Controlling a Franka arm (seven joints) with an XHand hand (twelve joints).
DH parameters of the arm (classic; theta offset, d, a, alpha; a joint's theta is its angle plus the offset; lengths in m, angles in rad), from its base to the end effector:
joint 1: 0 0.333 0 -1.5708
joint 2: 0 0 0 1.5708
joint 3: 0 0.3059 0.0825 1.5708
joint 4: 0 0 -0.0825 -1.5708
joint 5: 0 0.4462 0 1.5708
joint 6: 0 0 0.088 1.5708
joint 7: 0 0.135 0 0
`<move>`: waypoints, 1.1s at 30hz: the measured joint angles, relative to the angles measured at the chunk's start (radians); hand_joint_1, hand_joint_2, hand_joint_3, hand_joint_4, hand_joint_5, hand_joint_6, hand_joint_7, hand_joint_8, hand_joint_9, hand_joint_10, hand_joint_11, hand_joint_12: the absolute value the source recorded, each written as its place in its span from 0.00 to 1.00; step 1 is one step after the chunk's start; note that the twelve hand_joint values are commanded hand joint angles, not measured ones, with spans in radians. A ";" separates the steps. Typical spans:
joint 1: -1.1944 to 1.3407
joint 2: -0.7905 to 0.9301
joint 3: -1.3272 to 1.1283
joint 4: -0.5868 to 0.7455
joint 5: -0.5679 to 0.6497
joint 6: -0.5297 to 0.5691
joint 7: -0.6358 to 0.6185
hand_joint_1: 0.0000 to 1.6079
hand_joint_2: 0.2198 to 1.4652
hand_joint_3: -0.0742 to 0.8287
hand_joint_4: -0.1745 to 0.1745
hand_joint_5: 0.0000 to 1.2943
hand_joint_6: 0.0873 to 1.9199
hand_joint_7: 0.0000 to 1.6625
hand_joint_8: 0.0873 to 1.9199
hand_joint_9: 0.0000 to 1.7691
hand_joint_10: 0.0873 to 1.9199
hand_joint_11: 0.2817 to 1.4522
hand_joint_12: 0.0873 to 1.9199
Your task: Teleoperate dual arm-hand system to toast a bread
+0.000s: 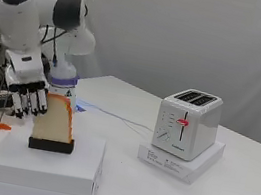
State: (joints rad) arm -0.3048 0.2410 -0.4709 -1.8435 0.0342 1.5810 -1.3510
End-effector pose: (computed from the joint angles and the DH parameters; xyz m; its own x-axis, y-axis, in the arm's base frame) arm 0.4315 -0.4094 0.3170 0.8165 0.5498 -0.1760 0.4390 -0.7893 -0.4293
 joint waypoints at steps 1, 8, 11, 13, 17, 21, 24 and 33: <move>0.025 -0.050 -0.026 -0.011 -0.019 0.006 0.023 0.75 0.80 0.08 0.00 0.47 0.74 0.60 0.52 0.78 0.00 0.35 0.22; 0.664 -0.224 -0.543 -0.025 -0.059 0.034 0.031 0.75 0.81 0.08 0.01 0.45 0.74 0.57 0.58 0.79 0.00 0.31 0.36; 0.974 -0.230 -0.714 -0.007 -0.054 0.032 0.000 0.75 0.81 0.08 0.00 0.47 0.71 0.58 0.57 0.79 0.00 0.31 0.33; 1.119 -0.229 -0.737 0.015 -0.049 0.030 -0.025 0.75 0.79 0.09 0.00 0.49 0.71 0.60 0.53 0.77 0.00 0.33 0.25; 1.186 -0.221 -0.590 0.054 -0.047 0.039 -0.071 0.59 0.83 0.08 0.82 0.54 0.70 0.72 0.14 0.78 0.00 0.39 0.13; 1.118 -0.198 -0.387 0.084 -0.023 0.053 -0.117 0.62 0.82 0.09 0.63 0.52 0.70 0.71 0.18 0.79 0.00 0.42 0.10; 1.108 -0.156 -0.234 0.115 0.021 0.065 -0.167 0.59 0.84 0.08 0.72 0.51 0.72 0.67 0.20 0.78 0.00 0.42 0.09; 1.003 0.016 -0.053 0.281 0.178 0.021 -0.308 0.63 0.81 0.08 0.64 0.55 0.68 0.74 0.13 0.81 0.00 0.36 0.24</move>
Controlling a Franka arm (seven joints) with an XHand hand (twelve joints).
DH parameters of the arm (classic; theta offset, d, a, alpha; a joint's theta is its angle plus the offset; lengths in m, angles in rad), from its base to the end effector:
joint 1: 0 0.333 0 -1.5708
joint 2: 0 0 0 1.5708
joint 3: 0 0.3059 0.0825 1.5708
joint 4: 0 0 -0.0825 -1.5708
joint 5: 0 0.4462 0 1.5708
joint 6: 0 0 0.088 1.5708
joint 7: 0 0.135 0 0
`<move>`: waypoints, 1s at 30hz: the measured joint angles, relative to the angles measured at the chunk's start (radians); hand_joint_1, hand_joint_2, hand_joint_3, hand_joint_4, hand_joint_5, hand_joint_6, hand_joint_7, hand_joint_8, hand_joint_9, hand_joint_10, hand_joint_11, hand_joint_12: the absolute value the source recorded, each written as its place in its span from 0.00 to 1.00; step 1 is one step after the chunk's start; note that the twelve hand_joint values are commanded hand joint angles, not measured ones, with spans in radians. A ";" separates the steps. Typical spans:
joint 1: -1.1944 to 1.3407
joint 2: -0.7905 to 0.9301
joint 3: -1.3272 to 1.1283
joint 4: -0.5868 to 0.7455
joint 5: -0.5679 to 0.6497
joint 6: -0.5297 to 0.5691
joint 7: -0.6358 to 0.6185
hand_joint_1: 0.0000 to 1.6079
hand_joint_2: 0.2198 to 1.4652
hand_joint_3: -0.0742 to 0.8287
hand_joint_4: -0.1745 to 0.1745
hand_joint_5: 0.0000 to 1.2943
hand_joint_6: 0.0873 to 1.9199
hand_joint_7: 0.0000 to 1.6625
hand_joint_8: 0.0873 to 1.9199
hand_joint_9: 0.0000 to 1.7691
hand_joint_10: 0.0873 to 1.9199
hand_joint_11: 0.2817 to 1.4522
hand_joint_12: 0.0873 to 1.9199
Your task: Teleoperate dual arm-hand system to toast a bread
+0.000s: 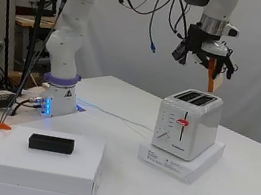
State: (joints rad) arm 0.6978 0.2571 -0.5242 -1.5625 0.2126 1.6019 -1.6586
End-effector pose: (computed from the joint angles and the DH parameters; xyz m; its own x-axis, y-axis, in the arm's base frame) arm 0.6445 0.1662 0.4477 -0.2264 0.9693 0.0957 0.9550 0.2402 -0.1740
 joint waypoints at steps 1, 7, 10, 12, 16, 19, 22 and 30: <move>-0.004 0.001 -0.003 -0.004 0.006 -0.001 0.003 0.69 0.79 0.08 0.35 0.52 0.68 0.69 0.29 0.80 0.00 0.36 0.24; -0.038 -0.047 -0.019 -0.116 -0.024 0.064 0.035 0.76 0.77 0.08 0.00 0.52 0.67 0.65 0.45 0.80 0.00 0.35 0.24; -0.060 -0.047 -0.068 -0.114 -0.008 0.066 0.027 0.77 0.75 0.08 0.00 0.55 0.66 0.67 0.41 0.80 0.00 0.36 0.19; -0.070 -0.048 -0.087 -0.120 -0.001 0.074 0.019 0.77 0.75 0.08 0.00 0.55 0.65 0.68 0.39 0.80 0.00 0.37 0.15; -0.088 -0.038 -0.089 -0.143 0.009 0.075 -0.006 0.77 0.75 0.08 0.00 0.55 0.66 0.68 0.39 0.79 0.00 0.39 0.12; -0.090 -0.043 -0.073 -0.135 0.004 0.085 -0.026 0.77 0.76 0.08 0.00 0.53 0.68 0.66 0.42 0.78 0.00 0.39 0.09; -0.089 -0.072 -0.025 -0.149 -0.026 0.109 -0.033 0.77 0.76 0.08 0.00 0.53 0.68 0.66 0.44 0.79 0.00 0.41 0.08; -0.104 -0.056 0.005 -0.142 -0.002 0.066 -0.053 0.77 0.76 0.08 0.00 0.54 0.65 0.66 0.45 0.81 0.00 0.44 0.10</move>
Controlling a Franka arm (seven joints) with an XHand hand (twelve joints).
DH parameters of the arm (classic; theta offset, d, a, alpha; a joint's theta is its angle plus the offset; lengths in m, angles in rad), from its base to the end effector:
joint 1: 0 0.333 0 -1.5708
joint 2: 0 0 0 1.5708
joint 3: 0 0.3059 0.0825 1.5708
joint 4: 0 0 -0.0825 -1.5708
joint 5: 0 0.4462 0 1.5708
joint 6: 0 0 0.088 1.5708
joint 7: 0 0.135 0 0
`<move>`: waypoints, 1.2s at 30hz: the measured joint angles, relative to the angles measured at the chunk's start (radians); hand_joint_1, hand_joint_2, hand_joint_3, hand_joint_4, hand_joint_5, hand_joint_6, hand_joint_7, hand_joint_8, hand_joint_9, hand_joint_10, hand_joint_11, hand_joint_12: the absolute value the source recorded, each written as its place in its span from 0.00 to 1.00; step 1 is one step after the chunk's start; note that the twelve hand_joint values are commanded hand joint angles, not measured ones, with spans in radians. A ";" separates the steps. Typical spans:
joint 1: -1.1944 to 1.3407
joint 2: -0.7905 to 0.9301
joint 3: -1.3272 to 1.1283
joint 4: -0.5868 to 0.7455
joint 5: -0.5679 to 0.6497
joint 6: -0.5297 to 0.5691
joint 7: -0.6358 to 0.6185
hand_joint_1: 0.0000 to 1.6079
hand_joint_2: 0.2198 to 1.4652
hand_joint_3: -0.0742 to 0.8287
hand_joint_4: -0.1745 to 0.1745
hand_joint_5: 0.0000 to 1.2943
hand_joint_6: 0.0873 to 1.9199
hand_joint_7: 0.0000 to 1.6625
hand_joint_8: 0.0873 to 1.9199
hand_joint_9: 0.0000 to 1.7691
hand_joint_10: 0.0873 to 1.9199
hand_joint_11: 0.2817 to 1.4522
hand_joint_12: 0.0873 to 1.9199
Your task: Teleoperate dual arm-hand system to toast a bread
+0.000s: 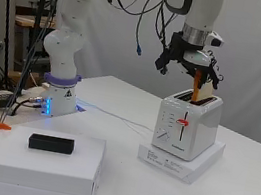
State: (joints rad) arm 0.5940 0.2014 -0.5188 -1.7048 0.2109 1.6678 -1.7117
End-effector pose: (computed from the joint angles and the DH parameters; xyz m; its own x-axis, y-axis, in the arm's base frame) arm 0.6380 0.0881 0.4116 -0.1567 0.9791 0.1299 0.9644 0.1800 -0.1935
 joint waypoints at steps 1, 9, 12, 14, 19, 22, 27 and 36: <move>-0.003 0.003 0.000 -0.003 0.001 0.003 -0.002 0.77 0.76 0.08 0.00 0.54 0.66 0.66 0.44 0.81 0.00 0.44 0.10; -0.035 0.026 -0.002 -0.030 0.022 0.063 0.065 0.57 0.73 0.08 0.08 0.44 0.45 0.58 0.26 0.70 0.00 0.36 0.05; -0.051 0.014 0.006 -0.038 0.024 0.100 0.082 0.09 0.59 0.07 0.13 0.08 0.03 0.15 0.00 0.25 0.00 0.13 0.00; -0.063 0.035 0.016 -0.006 0.019 0.054 0.113 0.02 0.58 0.08 0.17 0.09 0.00 0.12 0.00 0.19 0.00 0.10 0.00; -0.090 0.011 0.019 -0.013 0.004 -0.037 0.288 0.00 0.61 0.09 0.30 0.18 0.00 0.15 0.00 0.20 0.00 0.09 0.00; -0.111 0.000 0.004 -0.070 -0.011 0.074 0.452 0.00 0.61 0.08 0.38 0.20 0.00 0.15 0.00 0.19 0.00 0.09 0.00; -0.160 0.046 -0.002 -0.082 -0.156 0.138 0.682 0.00 0.63 0.08 0.57 0.50 0.00 0.64 0.56 0.70 0.63 0.39 0.54; -0.296 0.177 0.019 -0.178 0.091 0.228 0.512 0.02 0.67 0.09 0.46 0.53 0.00 0.74 1.00 0.82 1.00 0.55 1.00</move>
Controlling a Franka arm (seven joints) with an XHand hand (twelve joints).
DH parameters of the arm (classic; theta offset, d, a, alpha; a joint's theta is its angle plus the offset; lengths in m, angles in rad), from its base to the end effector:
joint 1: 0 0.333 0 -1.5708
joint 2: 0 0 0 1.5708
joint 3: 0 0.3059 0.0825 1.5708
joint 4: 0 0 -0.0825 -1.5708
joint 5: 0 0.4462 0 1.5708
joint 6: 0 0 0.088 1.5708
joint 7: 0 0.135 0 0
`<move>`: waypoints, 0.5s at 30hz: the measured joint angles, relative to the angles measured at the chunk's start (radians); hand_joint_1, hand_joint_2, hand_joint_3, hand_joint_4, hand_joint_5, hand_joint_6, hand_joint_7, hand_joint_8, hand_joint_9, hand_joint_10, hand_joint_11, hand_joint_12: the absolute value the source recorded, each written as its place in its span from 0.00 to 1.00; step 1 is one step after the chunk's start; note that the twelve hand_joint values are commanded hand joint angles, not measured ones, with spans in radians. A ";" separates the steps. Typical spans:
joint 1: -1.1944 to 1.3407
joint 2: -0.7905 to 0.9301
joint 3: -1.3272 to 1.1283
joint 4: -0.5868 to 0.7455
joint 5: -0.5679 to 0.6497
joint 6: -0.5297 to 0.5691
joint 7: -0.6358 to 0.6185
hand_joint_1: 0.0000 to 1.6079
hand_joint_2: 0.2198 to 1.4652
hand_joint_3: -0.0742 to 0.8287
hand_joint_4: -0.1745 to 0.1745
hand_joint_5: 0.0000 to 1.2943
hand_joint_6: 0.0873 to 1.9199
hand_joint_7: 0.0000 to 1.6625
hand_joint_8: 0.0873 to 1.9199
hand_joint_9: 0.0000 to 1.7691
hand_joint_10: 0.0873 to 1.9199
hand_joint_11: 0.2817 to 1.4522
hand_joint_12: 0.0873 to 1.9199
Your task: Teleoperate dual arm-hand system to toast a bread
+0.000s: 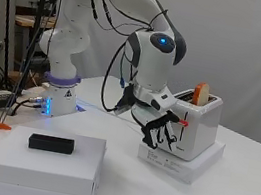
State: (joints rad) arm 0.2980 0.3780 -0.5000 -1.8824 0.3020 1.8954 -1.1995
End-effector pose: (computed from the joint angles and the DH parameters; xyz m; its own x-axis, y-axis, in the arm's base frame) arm 0.6207 -0.0949 0.2355 0.6476 0.7603 -0.0509 0.7138 -0.6286 -0.3089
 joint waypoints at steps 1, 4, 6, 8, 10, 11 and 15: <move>-0.005 0.006 0.005 0.001 0.004 0.002 -0.005 0.02 0.67 0.08 0.45 0.52 0.00 0.74 1.00 0.82 1.00 0.55 1.00; -0.022 0.037 0.030 0.035 0.003 -0.001 -0.016 0.04 0.66 0.08 0.47 0.55 0.00 0.80 1.00 0.87 1.00 0.67 1.00; -0.035 0.047 0.049 0.075 0.005 -0.023 -0.033 0.04 0.67 0.09 0.51 0.59 0.00 0.84 1.00 0.90 1.00 0.75 1.00; -0.039 0.049 0.063 0.106 -0.001 -0.043 -0.044 0.01 0.69 0.09 0.57 0.65 0.00 0.89 1.00 0.92 1.00 0.79 1.00; -0.038 0.048 0.072 0.109 -0.018 -0.053 -0.034 0.00 0.69 0.08 0.70 0.73 0.00 0.91 1.00 0.94 1.00 0.83 1.00; -0.038 0.048 0.080 0.108 -0.030 -0.056 -0.028 0.00 0.70 0.09 0.79 0.77 0.00 0.92 1.00 0.94 1.00 0.85 1.00; -0.046 0.063 0.099 0.113 -0.040 -0.067 -0.041 0.01 0.72 0.08 0.63 0.69 0.00 0.93 1.00 0.96 1.00 0.88 1.00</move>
State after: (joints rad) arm 0.2524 0.4408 -0.4014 -1.7698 0.2617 1.8281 -1.2410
